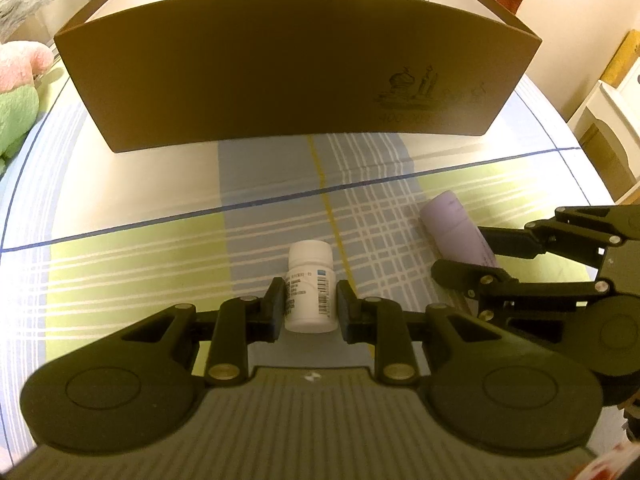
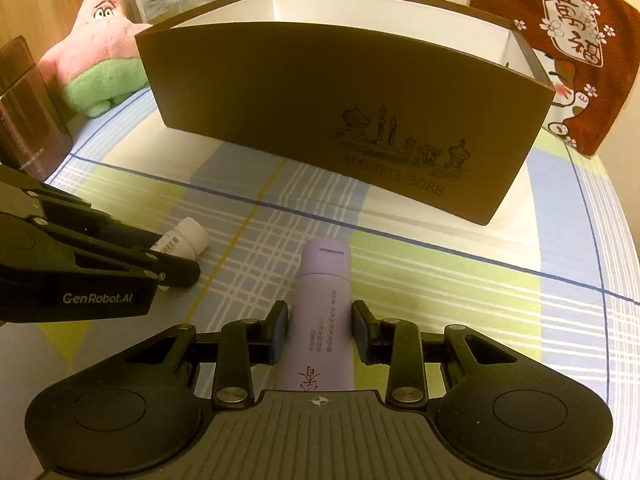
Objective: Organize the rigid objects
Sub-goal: 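Lift and carry the pill bottle and lavender tube over the brown box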
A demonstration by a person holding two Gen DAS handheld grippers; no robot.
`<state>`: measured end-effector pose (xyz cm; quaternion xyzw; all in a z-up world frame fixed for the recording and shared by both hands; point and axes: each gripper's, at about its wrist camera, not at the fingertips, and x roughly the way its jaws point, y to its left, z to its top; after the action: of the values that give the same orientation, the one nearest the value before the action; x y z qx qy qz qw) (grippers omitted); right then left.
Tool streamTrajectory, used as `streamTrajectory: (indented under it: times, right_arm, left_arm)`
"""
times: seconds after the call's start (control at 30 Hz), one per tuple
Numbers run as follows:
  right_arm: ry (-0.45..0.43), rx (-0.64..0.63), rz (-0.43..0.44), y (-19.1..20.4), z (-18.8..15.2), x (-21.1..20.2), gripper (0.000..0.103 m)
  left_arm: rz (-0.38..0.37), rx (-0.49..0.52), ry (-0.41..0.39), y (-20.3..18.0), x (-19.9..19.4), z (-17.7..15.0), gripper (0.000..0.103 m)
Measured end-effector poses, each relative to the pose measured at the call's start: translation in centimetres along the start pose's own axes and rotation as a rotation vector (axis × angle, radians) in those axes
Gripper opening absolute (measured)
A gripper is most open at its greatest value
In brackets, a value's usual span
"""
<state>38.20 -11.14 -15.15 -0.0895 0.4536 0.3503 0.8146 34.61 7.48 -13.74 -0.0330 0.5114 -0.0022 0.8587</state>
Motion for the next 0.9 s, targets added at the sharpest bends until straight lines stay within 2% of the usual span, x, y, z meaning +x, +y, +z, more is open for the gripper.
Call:
streamTrajectory:
  times: [0.63,0.9]
  right_arm:
    - [0.024,0.093,0.069,-0.6,-0.3,-1.1,0.034]
    - [-0.008,0.118,0.098,-0.6,0.3,-3.1,0.034]
  left_arm:
    - [-0.009,0.009,-0.002,0.1,-0.9,0.1,0.024]
    - [-0.008,0.002,-0.021,0.2,-2.8,0.6,0.024]
